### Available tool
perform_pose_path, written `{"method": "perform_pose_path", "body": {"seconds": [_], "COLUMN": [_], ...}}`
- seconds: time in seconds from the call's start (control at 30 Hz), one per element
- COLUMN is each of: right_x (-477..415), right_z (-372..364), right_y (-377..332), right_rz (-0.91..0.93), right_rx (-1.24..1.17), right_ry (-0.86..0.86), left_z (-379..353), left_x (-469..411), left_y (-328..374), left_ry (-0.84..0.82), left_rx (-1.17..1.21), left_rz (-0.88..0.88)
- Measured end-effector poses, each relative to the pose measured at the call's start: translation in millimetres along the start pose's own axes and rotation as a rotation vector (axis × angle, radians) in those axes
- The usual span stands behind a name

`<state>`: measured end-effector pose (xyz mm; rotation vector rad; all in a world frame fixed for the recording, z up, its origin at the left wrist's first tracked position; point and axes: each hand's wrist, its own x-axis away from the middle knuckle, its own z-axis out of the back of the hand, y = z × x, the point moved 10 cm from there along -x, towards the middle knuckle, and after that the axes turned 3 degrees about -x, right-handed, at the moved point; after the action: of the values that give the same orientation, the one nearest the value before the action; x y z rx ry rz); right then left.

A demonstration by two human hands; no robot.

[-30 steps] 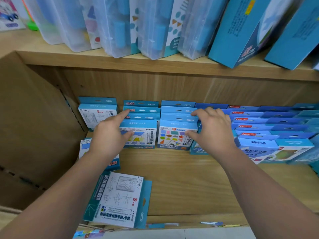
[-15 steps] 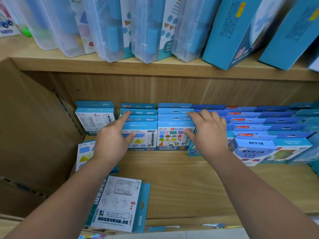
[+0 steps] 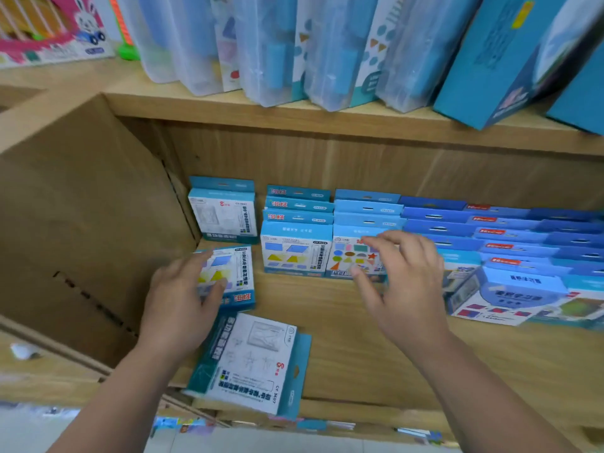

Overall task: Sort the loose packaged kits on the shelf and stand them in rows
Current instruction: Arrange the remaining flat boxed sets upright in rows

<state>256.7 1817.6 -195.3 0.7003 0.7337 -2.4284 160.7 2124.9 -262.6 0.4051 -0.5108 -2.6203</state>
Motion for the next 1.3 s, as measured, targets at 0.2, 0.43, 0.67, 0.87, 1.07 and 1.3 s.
{"method": "perform_pose_path", "body": {"seconds": [0.2, 0.43, 0.67, 0.87, 1.07, 1.3], "right_x": [61.3, 105.2, 101.8, 96.3, 110.0, 111.6], "right_z": [-109.6, -144.7, -135.7, -99.9, -79.3, -75.2], "right_y": [-63.1, -87.7, -43.5, 31.8, 75.9, 73.5], "right_rz": [0.035, 0.161, 0.053, -0.159, -0.254, -0.367], "right_rx": [-0.24, -0.165, -0.186, -0.198, -0.245, -0.303], "right_ry": [-0.727, -1.001, -1.052, -0.974, -0.861, -0.667], "left_z": [-25.7, -48.3, -49.4, -25.4, -26.2, -51.4], "left_x": [30.6, 46.0, 40.2, 32.3, 42.3, 34.2], "left_y": [-29.1, -36.8, -38.6, -19.4, -3.5, -31.2], "left_ry": [-0.148, -0.271, -0.258, -0.03, 0.008, -0.36], "left_rx": [-0.026, 0.035, 0.054, -0.052, 0.004, -0.036], "left_rz": [0.021, 0.03, 0.066, -0.074, -0.057, 0.257]}}
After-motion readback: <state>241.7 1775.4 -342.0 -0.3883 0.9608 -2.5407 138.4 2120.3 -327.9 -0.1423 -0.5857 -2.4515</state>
